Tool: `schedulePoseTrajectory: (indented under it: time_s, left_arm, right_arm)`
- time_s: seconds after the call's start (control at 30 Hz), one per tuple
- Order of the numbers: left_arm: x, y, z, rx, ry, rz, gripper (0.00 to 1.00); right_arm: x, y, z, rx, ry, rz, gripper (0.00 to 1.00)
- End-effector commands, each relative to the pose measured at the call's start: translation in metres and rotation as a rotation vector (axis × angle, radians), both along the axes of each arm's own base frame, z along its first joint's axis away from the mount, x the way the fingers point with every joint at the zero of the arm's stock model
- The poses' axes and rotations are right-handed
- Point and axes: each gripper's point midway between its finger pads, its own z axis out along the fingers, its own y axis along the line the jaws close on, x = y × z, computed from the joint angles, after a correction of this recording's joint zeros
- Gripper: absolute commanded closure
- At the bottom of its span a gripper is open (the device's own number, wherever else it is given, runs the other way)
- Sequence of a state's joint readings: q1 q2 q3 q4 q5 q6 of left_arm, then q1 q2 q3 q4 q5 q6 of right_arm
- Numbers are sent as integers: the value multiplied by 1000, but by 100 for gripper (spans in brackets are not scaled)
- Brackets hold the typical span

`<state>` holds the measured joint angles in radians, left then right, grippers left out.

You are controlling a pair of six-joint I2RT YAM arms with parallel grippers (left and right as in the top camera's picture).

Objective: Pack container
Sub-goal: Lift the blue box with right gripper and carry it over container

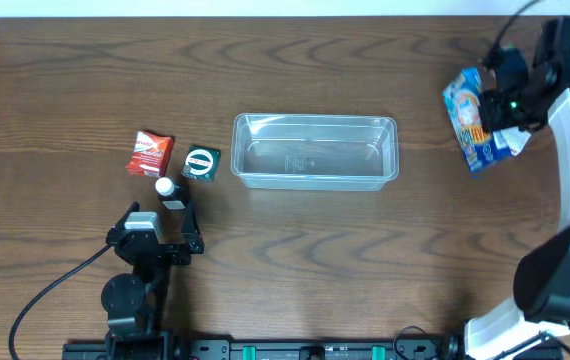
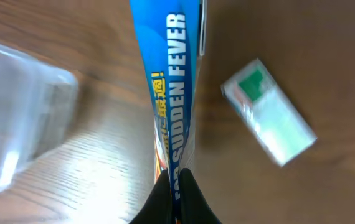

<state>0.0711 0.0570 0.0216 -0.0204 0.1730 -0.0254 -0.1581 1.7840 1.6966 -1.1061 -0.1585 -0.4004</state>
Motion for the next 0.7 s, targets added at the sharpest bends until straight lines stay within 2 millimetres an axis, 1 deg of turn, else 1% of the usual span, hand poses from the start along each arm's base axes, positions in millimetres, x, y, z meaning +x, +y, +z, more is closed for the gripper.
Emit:
schedulePoseTrajectory:
  time_s: [0.0, 0.13, 0.2, 0.27, 0.33, 0.47, 0.53, 0.67]
  left_arm:
    - [-1, -1, -17, -1, 52, -7, 2]
    - [-1, -1, -17, -1, 52, -7, 2]
    - [-1, -1, -17, -1, 52, -7, 2]
    - [-1, -1, -17, -1, 52, -7, 2]
    - [-1, -1, -17, -1, 52, -7, 2]
    - [-1, -1, -17, -1, 52, -7, 2]
    - [-1, -1, -17, -1, 52, -7, 2]
    - [-1, -1, -17, -1, 52, -7, 2]
  right_arm:
    - [3, 41, 61, -61, -172, 210, 99]
    - [-6, 90, 99, -161, -309, 494, 99]
    - [-13, 109, 111, -205, -360, 613, 99]
    - [-21, 128, 119, -226, -395, 709, 99]
    - [-29, 146, 120, -248, -408, 805, 99]
    - [-43, 171, 110, -267, -384, 951, 99]
    - [-47, 182, 105, -263, -369, 985, 99]
    - [-48, 197, 97, -272, -356, 1025, 99]
